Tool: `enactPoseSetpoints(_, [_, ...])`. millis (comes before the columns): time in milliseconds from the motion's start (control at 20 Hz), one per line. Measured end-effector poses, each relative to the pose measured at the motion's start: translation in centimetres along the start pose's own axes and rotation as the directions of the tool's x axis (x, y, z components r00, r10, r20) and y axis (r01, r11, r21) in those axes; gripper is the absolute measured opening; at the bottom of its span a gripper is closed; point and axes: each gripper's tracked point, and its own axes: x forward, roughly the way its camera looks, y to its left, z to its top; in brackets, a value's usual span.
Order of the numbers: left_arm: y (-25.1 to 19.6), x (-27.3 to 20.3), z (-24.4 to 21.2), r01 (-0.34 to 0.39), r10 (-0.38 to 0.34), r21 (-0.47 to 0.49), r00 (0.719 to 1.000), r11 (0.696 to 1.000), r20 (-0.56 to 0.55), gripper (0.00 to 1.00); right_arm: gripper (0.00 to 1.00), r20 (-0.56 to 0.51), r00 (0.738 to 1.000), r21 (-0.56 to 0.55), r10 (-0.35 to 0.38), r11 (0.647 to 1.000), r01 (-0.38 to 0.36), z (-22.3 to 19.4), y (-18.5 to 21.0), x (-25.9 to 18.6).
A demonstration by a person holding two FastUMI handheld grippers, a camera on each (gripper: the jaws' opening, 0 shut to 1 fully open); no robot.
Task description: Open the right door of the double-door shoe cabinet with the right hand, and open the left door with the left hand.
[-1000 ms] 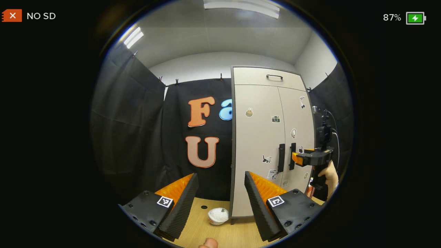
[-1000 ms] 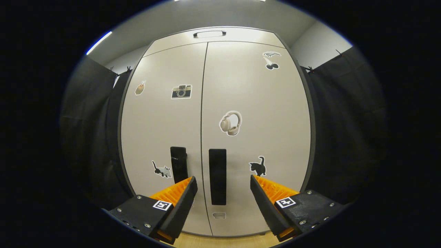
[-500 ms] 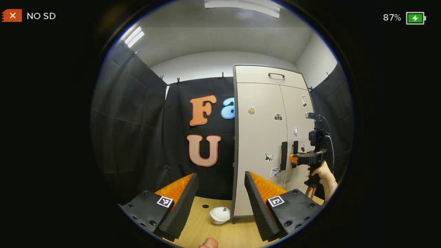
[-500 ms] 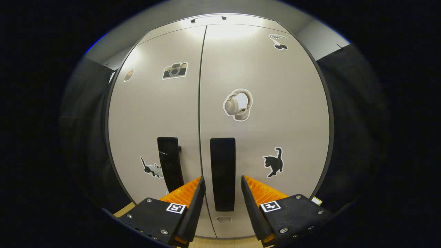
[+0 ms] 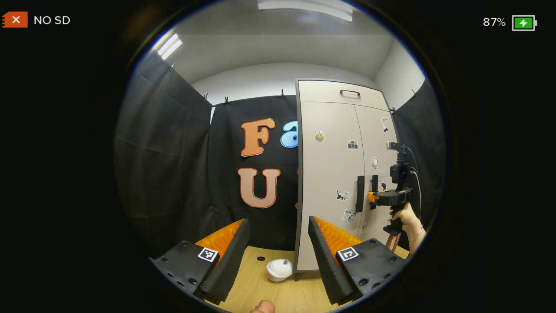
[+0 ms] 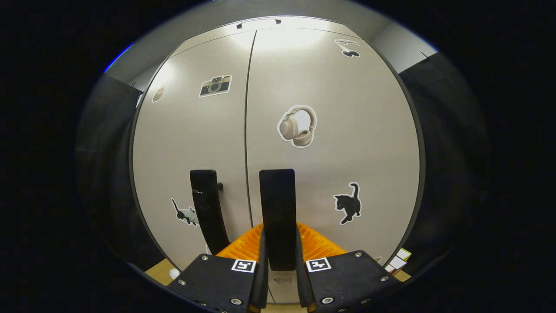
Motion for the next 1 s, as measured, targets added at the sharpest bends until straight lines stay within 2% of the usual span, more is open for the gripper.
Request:
enactPoseSetpoints(50, [-0.1, -0.1, -0.1, 0.001, -0.001, 0.001, 1.0, 1.0, -0.004, 0.81, 0.22, 0.009, 1.0, 0.006, -0.004, 1.0, 0.004, 0.0, 0.0, -0.3])
enactPoseSetpoints(200, [-0.1, -0.8, -0.4, -0.005, 0.005, 0.01, 1.0, 1.0, -0.015, 0.82, 0.14, 0.042, 0.999, -0.013, 0.005, 1.0, -0.005, 0.2, -0.1, -1.2])
enactPoseSetpoints(400, [-0.2, -2.1, 0.3, -0.013, 0.013, 0.006, 1.0, 1.0, -0.002, 0.81, 0.13, 0.032, 0.998, -0.022, 0.053, 0.998, -0.052, 0.4, -0.6, -3.2])
enactPoseSetpoints(550, [-0.6, -3.3, 0.9, -0.012, 0.012, 0.006, 1.0, 1.0, 0.017, 0.82, 0.08, 0.029, 0.996, -0.006, 0.087, 0.996, -0.087, 0.4, -0.9, -4.6])
enactPoseSetpoints(700, [-1.5, -4.1, 1.4, 0.005, -0.005, -0.007, 1.0, 1.0, 0.026, 0.81, 0.07, 0.029, 0.995, -0.038, 0.1, 0.994, -0.099, 0.6, -1.6, -5.8])
enactPoseSetpoints(750, [-1.8, -4.1, 1.4, 0.01, -0.009, -0.008, 1.0, 1.0, 0.026, 0.81, 0.08, 0.028, 0.994, -0.035, 0.105, 0.994, -0.104, 0.5, -1.9, -6.0])
enactPoseSetpoints(800, [-2.1, -4.1, 1.4, 0.014, -0.014, -0.01, 1.0, 1.0, 0.026, 0.81, 0.04, 0.029, 0.993, -0.03, 0.114, 0.993, -0.113, 0.6, -1.8, -6.2])
enactPoseSetpoints(1000, [-3.5, -4.1, 1.2, 0.036, -0.035, -0.015, 0.999, 0.999, 0.017, 0.81, 0.04, 0.039, 0.991, -0.033, 0.13, 0.991, -0.129, 0.8, -2.6, -7.4])
